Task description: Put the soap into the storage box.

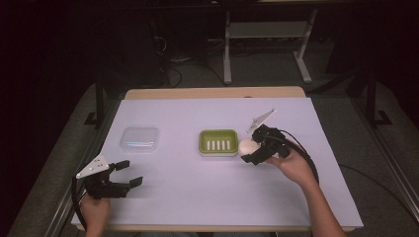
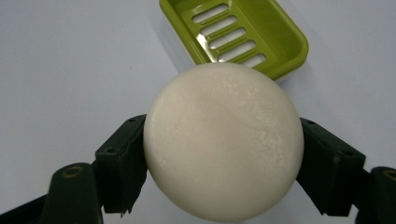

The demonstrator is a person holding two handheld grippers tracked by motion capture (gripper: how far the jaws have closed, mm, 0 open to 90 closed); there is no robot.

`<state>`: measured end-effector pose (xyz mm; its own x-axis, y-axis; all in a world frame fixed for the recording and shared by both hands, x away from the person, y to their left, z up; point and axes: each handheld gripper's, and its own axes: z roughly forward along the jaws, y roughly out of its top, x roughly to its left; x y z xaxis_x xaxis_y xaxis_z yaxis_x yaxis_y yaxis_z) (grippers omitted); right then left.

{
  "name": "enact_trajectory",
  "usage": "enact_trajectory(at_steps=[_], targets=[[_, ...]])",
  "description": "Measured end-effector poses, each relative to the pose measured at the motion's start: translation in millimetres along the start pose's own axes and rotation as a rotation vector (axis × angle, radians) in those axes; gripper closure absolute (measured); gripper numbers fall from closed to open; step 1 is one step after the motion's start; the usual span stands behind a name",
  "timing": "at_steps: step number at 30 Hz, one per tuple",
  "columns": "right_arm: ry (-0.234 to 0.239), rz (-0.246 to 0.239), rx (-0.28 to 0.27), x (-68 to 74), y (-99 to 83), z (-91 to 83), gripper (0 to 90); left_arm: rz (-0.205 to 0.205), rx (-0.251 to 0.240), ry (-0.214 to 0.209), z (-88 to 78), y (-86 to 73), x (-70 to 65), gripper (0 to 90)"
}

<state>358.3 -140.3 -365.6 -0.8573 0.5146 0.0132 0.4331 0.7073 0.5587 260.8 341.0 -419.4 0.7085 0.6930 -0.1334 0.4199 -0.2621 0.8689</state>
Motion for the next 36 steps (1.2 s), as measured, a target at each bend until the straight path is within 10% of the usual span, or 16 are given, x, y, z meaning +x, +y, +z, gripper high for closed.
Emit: enact_trajectory(at_steps=[36], targets=[[0.029, -0.068, -0.007, -2.4, 59.8, 16.6, 23.9, -0.001, -0.010, 0.002, -2.1, 0.3, -0.7, 14.5]])
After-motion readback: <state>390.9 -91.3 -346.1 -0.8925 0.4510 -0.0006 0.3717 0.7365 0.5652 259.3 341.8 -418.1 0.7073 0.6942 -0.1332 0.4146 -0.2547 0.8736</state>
